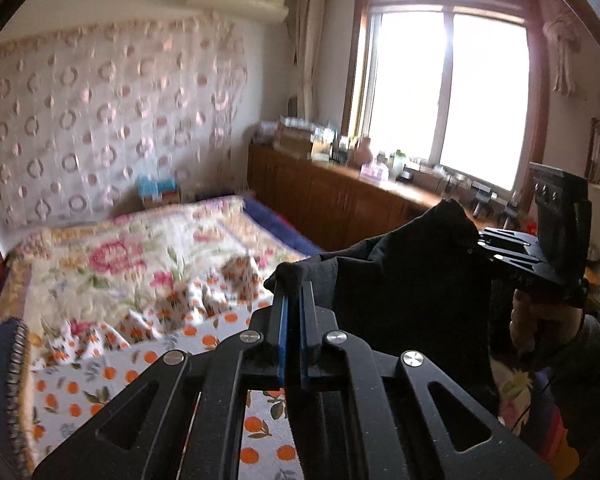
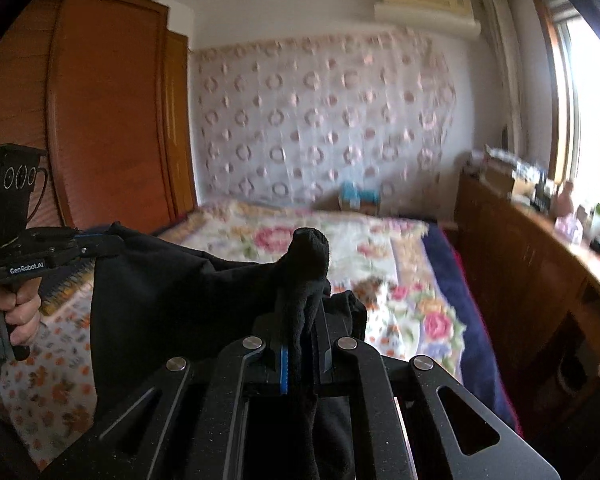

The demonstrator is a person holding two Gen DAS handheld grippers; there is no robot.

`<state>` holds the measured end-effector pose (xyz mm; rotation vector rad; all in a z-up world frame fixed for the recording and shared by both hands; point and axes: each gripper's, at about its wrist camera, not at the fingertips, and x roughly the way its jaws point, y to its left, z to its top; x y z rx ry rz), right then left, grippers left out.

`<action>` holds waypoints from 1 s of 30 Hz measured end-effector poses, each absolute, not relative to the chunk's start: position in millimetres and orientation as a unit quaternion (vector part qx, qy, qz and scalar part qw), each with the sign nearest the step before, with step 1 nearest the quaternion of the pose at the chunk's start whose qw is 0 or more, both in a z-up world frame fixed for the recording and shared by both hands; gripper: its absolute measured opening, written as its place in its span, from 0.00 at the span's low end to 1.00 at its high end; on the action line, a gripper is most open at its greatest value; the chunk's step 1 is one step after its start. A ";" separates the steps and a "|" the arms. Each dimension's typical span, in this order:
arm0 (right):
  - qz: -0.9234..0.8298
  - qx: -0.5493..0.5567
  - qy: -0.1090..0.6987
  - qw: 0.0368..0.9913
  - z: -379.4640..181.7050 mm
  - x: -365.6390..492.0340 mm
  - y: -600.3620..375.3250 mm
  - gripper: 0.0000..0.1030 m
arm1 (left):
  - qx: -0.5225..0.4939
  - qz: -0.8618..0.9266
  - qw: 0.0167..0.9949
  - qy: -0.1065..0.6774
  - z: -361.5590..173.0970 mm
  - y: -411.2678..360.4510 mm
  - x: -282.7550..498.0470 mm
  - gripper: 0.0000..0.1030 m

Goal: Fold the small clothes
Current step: 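Grasp the shirt with the left gripper while the right gripper holds it up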

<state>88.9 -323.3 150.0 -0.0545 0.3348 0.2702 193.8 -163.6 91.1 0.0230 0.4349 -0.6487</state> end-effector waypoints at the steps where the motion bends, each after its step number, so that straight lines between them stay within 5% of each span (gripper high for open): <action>1: 0.136 -0.030 0.155 0.978 157.6 77.0 -320.0 0.07 | 0.010 -0.315 0.928 0.198 100.2 -157.5 182.4 0.05; 19: 0.192 -0.076 0.005 0.978 193.9 -66.0 -257.3 0.07 | 0.014 -0.251 0.967 0.042 187.5 -51.6 34.3 0.05; 30: 0.236 -0.074 0.060 0.967 155.1 20.9 -288.2 0.07 | 0.011 -0.188 0.976 0.111 135.0 -6.1 113.3 0.05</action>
